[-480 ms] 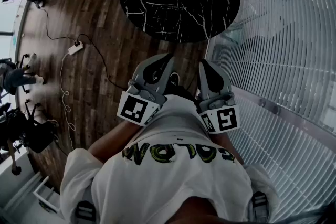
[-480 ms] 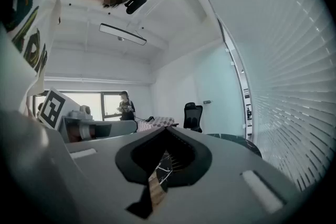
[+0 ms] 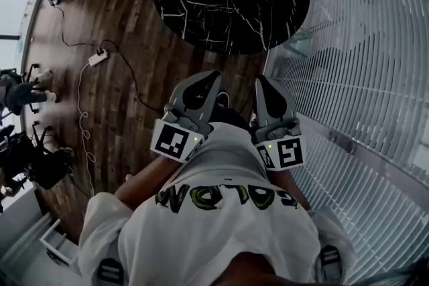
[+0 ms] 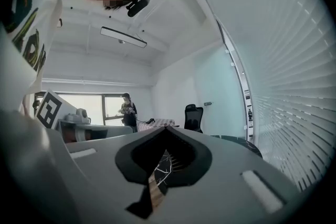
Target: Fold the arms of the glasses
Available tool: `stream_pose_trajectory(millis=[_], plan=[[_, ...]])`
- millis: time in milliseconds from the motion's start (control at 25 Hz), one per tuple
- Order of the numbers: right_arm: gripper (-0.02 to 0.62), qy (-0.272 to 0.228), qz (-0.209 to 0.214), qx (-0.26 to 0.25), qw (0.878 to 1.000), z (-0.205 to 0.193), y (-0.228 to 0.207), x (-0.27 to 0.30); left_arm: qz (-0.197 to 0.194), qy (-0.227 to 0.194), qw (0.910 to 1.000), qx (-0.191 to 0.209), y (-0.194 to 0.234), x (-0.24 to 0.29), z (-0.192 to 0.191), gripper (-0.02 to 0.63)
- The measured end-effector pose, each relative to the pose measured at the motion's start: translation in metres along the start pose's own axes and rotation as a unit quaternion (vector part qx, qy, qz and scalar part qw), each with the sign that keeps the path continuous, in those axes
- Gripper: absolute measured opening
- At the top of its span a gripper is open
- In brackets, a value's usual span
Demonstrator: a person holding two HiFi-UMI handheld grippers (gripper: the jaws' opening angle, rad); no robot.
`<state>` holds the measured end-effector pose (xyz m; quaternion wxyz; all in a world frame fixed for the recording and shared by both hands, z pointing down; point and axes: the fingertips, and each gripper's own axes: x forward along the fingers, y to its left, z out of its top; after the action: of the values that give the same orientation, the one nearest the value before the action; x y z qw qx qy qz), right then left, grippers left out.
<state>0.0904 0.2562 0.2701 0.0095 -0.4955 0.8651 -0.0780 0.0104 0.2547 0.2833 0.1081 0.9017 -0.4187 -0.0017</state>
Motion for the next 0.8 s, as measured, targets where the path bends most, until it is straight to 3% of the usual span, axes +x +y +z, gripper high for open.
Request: stream_pose_trajectory(millis=[480, 800], plan=[[0.002, 0.021, -0.029, 0.009, 0.999, -0.02, -0.045, 0.025, 0.019, 0.023, 0.9995, -0.006, 0.027, 0.02, -0.017, 0.0], [0.002, 0.037, -0.013, -0.002, 0.999, -0.019, -0.053, 0.092, 0.012, 0.026, 0.9995, -0.015, 0.079, 0.061, -0.008, 0.0]])
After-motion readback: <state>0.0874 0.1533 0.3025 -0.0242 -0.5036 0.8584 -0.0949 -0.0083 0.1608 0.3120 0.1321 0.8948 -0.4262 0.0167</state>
